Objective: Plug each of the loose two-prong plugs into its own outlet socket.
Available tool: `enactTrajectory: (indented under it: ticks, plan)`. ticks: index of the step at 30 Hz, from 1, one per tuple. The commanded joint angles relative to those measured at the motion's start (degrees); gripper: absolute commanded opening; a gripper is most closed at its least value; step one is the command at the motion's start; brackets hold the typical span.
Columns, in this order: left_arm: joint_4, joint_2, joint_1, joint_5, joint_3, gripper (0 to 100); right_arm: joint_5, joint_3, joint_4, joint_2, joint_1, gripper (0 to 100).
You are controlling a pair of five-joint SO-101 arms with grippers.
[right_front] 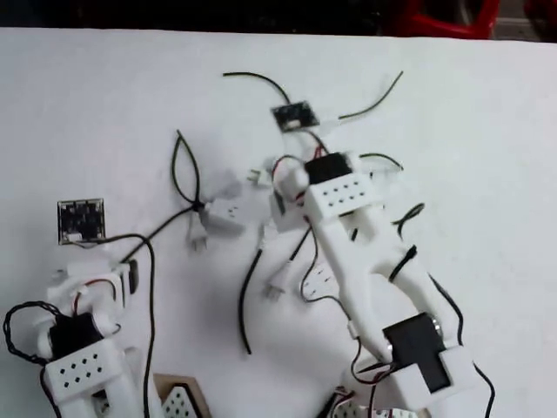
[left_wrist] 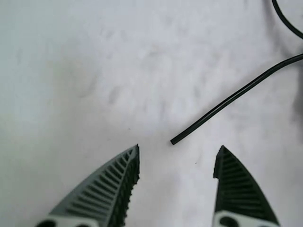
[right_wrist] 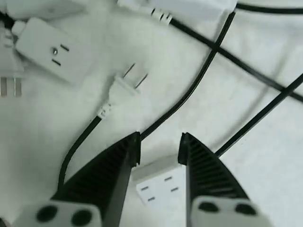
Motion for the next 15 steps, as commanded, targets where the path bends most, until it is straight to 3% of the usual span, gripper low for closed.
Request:
enactTrajectory:
  ticks: [1, 7, 15]
  plan:
    - [-1.2, -0.7, -0.5, 0.2, -0.4, 26, -3.1, 1.0, 3.6, -2.7, -3.6, 14.2]
    - [-1.2, -0.7, -0.5, 0.2, -0.4, 26, -8.2, 8.5, 3.3, -2.6, -8.1, 25.2]
    - [-1.2, -0.7, -0.5, 0.2, -0.4, 26, -9.2, 14.0, -6.4, 0.1, -9.4, 21.1]
